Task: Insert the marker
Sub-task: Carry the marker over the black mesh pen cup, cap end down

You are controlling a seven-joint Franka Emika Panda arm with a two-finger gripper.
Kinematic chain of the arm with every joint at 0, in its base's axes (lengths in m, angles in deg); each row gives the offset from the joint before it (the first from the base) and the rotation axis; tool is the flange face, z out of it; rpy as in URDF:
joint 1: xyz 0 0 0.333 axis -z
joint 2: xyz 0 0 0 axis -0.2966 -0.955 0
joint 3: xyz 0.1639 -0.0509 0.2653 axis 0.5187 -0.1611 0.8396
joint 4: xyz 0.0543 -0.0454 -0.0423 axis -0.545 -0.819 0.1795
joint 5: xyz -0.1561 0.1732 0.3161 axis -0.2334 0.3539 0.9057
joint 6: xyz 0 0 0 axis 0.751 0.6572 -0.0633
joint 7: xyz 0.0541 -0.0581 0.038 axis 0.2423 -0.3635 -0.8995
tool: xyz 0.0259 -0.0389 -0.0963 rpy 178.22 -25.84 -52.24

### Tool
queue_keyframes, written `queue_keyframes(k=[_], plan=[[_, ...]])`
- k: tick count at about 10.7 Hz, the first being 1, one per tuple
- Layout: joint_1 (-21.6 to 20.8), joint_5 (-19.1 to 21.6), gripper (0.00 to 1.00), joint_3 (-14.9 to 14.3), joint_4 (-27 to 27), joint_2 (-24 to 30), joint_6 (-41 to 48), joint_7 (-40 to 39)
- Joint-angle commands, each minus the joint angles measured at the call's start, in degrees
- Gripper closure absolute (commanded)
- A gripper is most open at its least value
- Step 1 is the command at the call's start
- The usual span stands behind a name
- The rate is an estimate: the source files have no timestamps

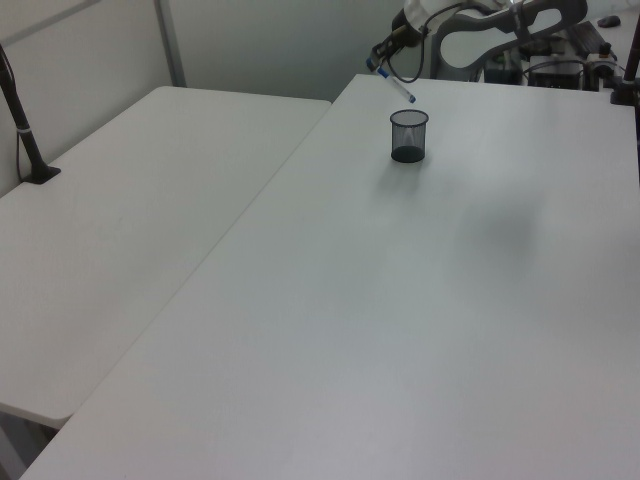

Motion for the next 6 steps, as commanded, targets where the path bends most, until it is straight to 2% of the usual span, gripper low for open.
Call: queue_keyframes(k=[1,5,6], plan=[[1.66,-0.16,0.93,-0.02,-5.22,1.38,-10.66,0.79],[3.33,-0.96,0.93,-0.10,-10.75,0.86,-26.47,-0.09],[3.69,-0.96,0.93,-0.02,-11.46,0.68,-27.47,-1.22]])
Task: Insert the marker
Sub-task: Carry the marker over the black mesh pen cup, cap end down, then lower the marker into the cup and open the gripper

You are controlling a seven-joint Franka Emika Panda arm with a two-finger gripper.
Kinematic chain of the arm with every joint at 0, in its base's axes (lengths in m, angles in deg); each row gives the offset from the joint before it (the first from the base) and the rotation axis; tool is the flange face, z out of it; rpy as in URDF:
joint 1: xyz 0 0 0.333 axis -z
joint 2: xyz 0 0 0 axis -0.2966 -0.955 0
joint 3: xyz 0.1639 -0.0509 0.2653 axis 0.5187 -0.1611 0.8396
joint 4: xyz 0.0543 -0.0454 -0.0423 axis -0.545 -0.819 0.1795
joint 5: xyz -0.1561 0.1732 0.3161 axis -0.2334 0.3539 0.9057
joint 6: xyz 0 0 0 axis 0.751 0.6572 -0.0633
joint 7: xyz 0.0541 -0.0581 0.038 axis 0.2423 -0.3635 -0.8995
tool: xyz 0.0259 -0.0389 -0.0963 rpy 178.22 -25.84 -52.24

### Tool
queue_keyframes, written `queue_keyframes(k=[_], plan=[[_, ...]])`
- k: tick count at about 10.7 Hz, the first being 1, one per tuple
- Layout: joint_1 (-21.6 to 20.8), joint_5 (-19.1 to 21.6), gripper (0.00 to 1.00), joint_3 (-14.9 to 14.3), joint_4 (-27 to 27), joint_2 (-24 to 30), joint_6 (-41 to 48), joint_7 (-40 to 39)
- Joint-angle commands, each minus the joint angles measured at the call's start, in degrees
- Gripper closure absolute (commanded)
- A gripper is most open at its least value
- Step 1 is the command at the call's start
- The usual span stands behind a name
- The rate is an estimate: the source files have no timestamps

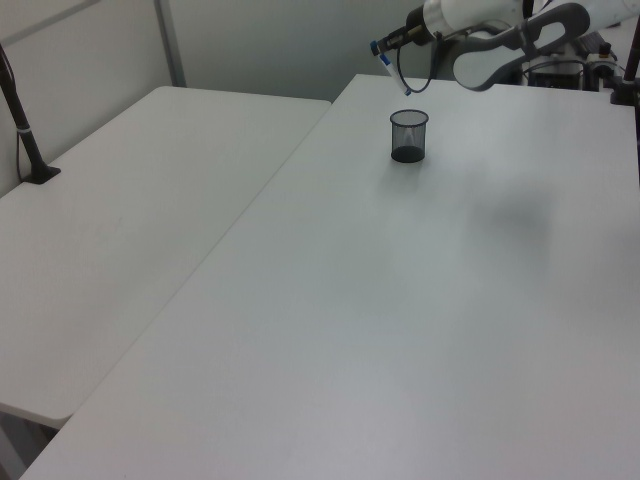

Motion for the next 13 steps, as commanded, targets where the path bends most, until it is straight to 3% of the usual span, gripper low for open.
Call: queue_keyframes(k=[1,8,9,12,13], plan=[[1.01,-0.95,0.93,-0.10,-4.00,0.64,-5.25,-1.62],[1.72,-0.95,0.90,-0.10,-6.64,-1.81,-5.25,-3.99],[1.72,-0.95,0.78,-0.10,-6.55,-2.60,-5.25,-4.43],[1.72,-0.77,0.16,-0.10,-5.94,-2.44,-5.08,-4.26],[1.72,-0.77,0.14,-0.10,-5.85,-2.35,-4.99,-4.17]])
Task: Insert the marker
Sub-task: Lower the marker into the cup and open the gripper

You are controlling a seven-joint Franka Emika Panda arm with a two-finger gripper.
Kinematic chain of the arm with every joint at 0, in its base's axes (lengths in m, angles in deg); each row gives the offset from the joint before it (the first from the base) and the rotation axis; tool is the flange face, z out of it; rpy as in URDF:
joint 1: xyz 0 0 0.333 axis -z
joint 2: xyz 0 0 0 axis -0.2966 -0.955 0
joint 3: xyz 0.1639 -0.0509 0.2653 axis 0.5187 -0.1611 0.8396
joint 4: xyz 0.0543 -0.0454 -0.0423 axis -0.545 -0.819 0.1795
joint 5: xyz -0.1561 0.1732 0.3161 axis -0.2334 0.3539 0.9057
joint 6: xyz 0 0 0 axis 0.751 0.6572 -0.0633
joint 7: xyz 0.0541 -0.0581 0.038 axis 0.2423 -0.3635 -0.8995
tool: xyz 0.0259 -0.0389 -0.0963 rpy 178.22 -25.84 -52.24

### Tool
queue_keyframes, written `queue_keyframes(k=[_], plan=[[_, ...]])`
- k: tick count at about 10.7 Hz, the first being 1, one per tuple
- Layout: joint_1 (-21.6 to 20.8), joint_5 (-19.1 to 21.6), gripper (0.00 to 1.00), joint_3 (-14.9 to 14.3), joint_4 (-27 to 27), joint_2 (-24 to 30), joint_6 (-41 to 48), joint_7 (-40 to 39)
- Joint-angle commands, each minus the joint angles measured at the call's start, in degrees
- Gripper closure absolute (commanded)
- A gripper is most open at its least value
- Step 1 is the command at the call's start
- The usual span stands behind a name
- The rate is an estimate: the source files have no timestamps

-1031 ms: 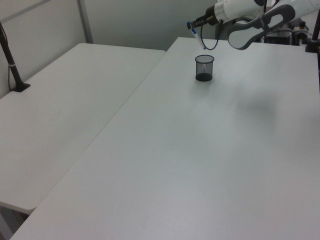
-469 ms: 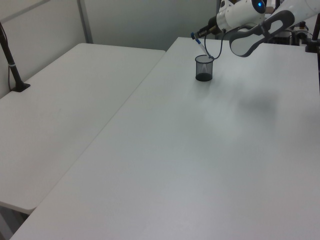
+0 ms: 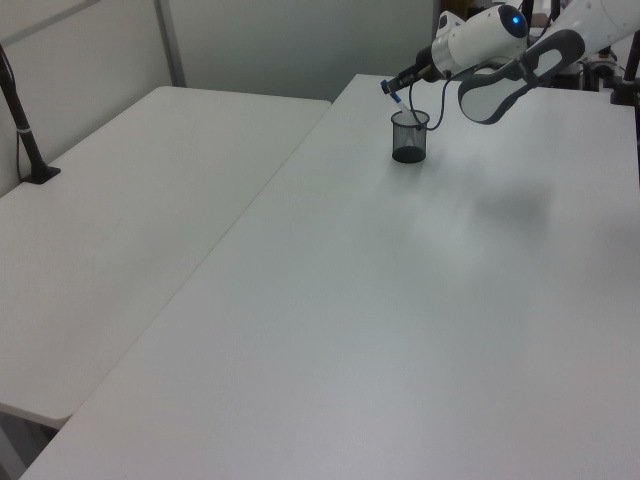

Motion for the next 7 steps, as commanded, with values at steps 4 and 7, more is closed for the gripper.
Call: queue_keyframes(k=[4,7], plan=[[-0.86,-0.10,0.09,0.61,0.59,2.79,3.14,-0.29],[-6.83,0.16,0.02,0.61,5.84,6.83,24.54,4.61]])
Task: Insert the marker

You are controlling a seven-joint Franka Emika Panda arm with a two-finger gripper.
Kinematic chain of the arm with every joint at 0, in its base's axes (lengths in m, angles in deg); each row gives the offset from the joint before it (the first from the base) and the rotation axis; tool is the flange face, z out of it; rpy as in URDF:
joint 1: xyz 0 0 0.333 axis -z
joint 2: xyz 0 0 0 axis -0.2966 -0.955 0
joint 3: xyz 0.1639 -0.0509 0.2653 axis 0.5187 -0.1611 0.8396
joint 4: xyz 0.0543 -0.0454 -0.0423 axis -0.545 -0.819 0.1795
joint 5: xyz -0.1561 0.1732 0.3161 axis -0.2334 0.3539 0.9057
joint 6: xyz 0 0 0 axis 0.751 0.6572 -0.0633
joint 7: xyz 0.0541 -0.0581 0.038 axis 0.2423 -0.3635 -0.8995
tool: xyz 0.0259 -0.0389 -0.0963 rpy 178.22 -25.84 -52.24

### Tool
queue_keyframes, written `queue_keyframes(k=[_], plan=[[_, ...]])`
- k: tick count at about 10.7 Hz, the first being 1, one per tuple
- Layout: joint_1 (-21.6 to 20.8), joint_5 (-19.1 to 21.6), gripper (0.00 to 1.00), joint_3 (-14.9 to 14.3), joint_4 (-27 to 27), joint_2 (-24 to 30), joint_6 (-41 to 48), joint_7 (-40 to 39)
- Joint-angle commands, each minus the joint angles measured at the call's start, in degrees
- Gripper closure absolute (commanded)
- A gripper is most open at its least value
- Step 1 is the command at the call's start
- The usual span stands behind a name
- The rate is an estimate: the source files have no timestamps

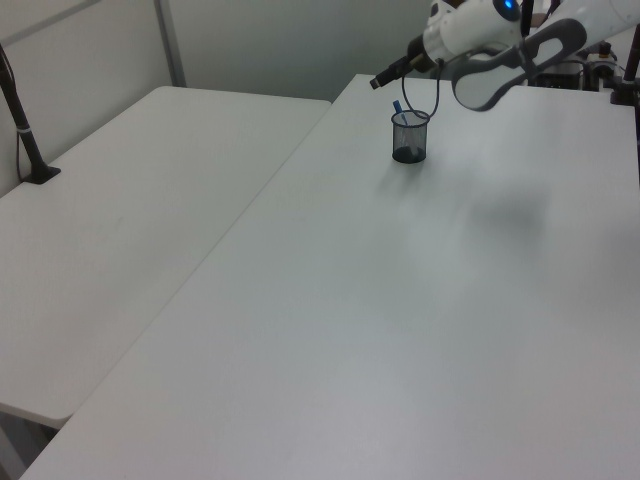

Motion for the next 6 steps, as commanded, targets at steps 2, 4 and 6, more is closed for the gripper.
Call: queue_keyframes(k=[2,4,6], plan=[[-9.37,0.24,0.02,-0.26,4.39,8.31,30.36,3.98],[-14.46,0.24,0.02,-0.18,4.22,13.92,45.11,4.07],[-17.55,0.85,0.00,-0.18,4.13,19.64,60.85,3.64]])
